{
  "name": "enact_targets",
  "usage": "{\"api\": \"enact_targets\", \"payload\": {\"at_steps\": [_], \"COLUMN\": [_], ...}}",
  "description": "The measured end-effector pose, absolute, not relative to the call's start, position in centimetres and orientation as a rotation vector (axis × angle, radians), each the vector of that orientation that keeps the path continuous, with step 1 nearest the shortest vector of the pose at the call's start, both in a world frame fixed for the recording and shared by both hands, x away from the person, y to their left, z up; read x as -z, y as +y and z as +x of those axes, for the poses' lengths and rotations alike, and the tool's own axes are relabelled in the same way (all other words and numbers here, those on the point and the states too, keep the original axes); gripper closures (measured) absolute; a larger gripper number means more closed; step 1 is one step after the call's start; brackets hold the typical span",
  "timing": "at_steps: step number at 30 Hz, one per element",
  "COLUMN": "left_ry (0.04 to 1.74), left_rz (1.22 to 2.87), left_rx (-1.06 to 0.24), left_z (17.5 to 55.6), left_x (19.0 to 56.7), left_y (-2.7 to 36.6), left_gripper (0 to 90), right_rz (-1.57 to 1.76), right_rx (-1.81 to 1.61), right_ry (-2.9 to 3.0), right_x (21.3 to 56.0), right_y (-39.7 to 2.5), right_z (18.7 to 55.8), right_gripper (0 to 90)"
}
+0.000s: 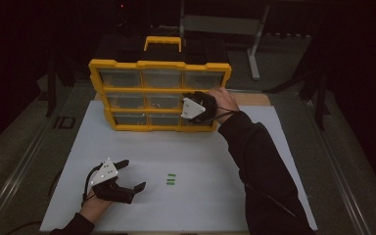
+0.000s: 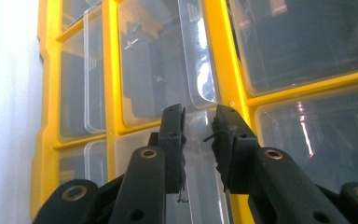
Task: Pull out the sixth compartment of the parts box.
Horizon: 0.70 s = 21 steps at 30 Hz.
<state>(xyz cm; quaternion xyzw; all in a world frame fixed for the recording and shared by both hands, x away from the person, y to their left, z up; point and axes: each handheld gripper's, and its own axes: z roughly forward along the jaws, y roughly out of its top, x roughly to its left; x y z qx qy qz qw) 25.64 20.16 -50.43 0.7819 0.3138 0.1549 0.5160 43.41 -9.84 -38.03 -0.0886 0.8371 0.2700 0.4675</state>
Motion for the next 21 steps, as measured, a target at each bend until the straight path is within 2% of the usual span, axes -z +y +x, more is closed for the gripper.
{"api": "enact_targets", "payload": {"at_steps": [21], "left_ry": [0.753], "left_rz": [1.877], "left_rx": [-0.373], "left_z": [25.6], "left_x": [50.4], "left_y": [20.2], "left_gripper": [0.0], "right_rz": [-0.258], "right_rx": [-0.675], "right_ry": [2.103], "right_x": [37.4], "right_y": [-10.3], "right_z": [42.2], "right_gripper": [74.1]}}
